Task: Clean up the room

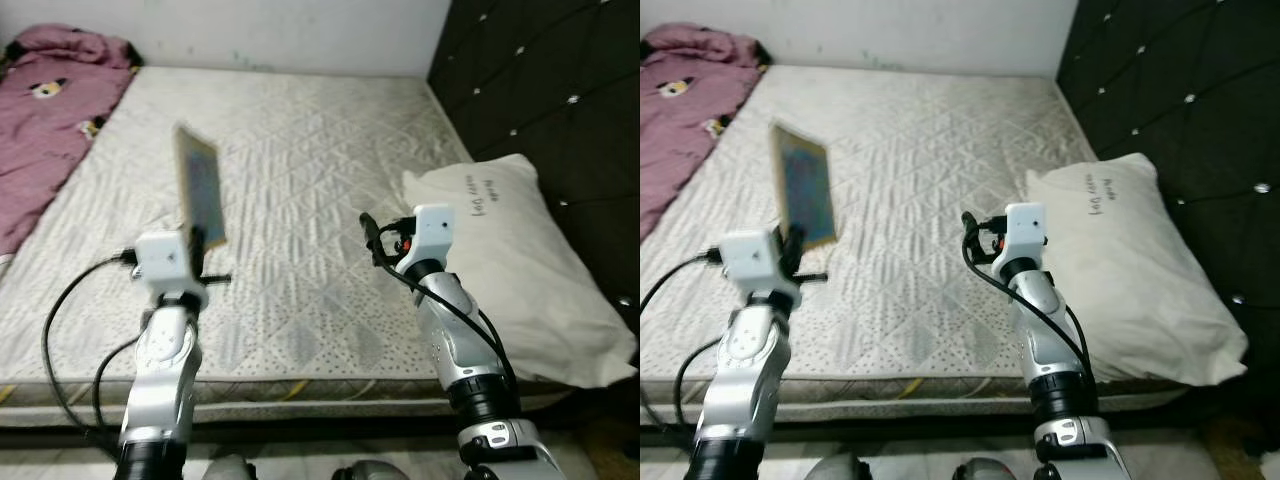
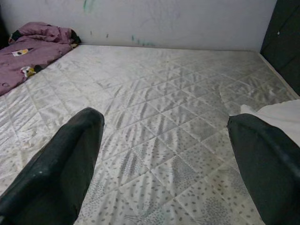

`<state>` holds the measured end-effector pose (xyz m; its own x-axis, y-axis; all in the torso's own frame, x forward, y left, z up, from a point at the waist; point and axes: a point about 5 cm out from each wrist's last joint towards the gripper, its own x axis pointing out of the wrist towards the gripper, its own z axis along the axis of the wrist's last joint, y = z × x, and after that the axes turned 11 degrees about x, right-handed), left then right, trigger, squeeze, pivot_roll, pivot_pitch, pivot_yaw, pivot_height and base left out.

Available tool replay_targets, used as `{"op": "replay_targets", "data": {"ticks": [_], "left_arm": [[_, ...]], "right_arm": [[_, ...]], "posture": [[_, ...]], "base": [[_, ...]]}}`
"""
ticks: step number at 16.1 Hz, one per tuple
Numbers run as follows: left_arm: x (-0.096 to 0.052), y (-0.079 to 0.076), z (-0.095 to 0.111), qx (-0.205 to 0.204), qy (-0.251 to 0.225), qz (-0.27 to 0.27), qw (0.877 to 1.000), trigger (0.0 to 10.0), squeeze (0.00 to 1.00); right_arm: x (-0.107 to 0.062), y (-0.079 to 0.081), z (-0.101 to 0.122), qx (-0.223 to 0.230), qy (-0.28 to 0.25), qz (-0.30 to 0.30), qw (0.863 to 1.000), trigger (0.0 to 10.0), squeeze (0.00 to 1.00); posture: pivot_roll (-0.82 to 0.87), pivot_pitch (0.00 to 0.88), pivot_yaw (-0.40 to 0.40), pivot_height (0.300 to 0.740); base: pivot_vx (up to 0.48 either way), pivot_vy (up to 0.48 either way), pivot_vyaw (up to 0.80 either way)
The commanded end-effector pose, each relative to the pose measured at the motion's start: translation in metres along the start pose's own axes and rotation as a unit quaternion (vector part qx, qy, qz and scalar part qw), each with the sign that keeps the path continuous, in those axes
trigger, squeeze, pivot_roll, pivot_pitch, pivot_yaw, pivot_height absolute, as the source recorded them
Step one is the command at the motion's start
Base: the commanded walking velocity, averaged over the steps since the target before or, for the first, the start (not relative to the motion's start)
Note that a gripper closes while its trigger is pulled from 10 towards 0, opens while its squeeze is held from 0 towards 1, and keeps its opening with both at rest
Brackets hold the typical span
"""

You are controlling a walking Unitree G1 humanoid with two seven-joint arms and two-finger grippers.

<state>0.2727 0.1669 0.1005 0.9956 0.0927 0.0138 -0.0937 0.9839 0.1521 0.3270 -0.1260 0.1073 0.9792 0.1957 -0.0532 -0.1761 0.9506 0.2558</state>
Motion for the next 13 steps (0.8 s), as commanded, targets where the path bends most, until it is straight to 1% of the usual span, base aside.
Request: {"op": "replay_targets", "data": {"ticks": [1,2,4,8,13], "left_arm": [[0.0019,-0.0061,0.0160,0.005,-0.039,-0.012,0.999,10.0,0.00],[0.0011,-0.0068,0.0145,-0.001,-0.031,-0.015,0.999,10.0,0.00],[-0.0013,-0.0079,0.0125,0.006,-0.027,-0.024,0.999,10.0,0.00],[-0.0003,-0.0083,0.0145,0.007,-0.027,-0.026,0.999,10.0,0.00],[-0.0006,-0.0088,0.0160,0.005,-0.029,-0.027,0.999,10.0,0.00]], "right_arm": [[-0.0019,-0.0059,0.0019,0.001,-0.001,-0.011,1.000,10.0,0.00],[-0.0022,-0.0061,0.0010,-0.001,0.000,-0.011,1.000,10.0,0.00],[-0.0032,-0.0053,-0.0008,-0.002,0.003,-0.011,1.000,10.0,0.00],[-0.0033,-0.0049,-0.0003,-0.003,0.002,-0.011,1.000,10.0,0.00],[-0.0032,-0.0050,0.0000,-0.006,0.003,-0.010,1.000,10.0,0.00]], "posture": [[-0.08,0.000,-0.030,0.740],[-0.08,0.000,-0.030,0.740],[-0.08,0.000,-0.028,0.740],[-0.08,0.000,-0.029,0.740],[-0.08,0.000,-0.034,0.740]], "base": [[0.000,0.000,0.00],[0.000,0.000,0.00],[0.000,0.000,-0.64],[0.000,0.000,0.00],[0.000,-0.295,0.00]]}}
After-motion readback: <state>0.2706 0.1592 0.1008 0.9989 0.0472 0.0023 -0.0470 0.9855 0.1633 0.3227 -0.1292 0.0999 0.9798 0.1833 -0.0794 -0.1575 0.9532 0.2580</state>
